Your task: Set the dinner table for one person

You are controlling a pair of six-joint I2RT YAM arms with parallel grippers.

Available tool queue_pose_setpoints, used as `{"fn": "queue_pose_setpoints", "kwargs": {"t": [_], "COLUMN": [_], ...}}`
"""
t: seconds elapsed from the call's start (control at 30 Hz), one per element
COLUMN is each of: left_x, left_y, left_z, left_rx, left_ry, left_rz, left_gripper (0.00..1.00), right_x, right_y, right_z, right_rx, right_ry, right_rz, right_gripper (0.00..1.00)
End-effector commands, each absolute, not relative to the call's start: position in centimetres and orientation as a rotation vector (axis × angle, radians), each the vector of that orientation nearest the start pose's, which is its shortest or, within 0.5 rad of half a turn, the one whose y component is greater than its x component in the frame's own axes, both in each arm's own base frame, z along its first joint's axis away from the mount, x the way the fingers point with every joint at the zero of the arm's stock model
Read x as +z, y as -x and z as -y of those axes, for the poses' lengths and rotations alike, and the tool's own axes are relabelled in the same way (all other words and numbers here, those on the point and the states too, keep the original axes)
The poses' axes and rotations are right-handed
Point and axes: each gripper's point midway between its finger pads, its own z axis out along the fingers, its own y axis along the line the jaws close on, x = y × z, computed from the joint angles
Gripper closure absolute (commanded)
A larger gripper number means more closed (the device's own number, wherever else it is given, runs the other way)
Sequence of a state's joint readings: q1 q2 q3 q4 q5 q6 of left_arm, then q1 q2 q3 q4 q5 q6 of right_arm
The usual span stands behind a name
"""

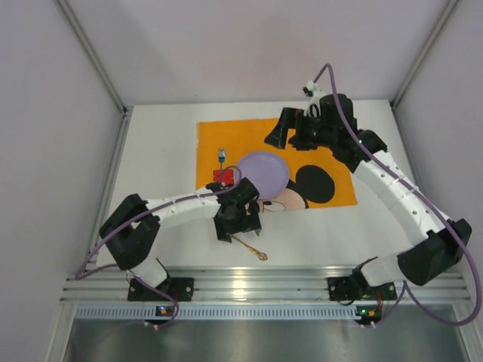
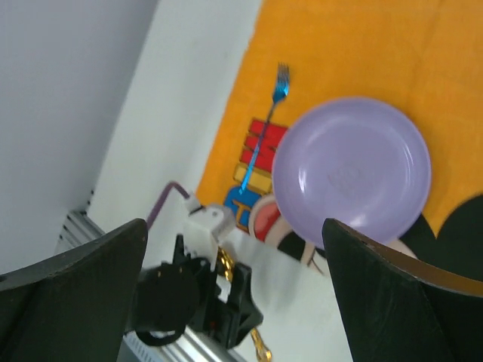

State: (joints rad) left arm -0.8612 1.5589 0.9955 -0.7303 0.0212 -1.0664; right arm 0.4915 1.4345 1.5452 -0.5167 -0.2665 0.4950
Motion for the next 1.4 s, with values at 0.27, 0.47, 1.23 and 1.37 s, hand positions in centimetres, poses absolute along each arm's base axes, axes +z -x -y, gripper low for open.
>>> {"fn": "queue_pose_setpoints", "kwargs": {"t": [0.27,0.47,1.23,1.37], "left_x": [0.9,-0.7,-3.5,-1.6], "left_y": [-16.3,-17.2,-19.6,-19.7], "left_z": [28.0,26.2,21.7,22.1], "left_rx": [-0.236,-0.089,0.107,0.072], "left_ry": [0.630,0.648,0.371,0.331], "left_rz": [-3.004,-2.932,-2.785,-2.786], "left_gripper": [0.02,0.18,1.00,1.00], "right_x": [27.5,26.9,25.6,25.6], "right_y": [-28.9,-27.8,-26.2,-25.3], "right_z": [-19.6,-18.1,-16.5,-16.2], "right_rx": [0.722,0.662,0.573,0.578], "right_ry": [0.181,0.189,0.192,0.182], "right_rz": [-2.211,-2.234,-2.354,-2.361], "right_gripper": [0.00,0.00,0.00,0.00]}}
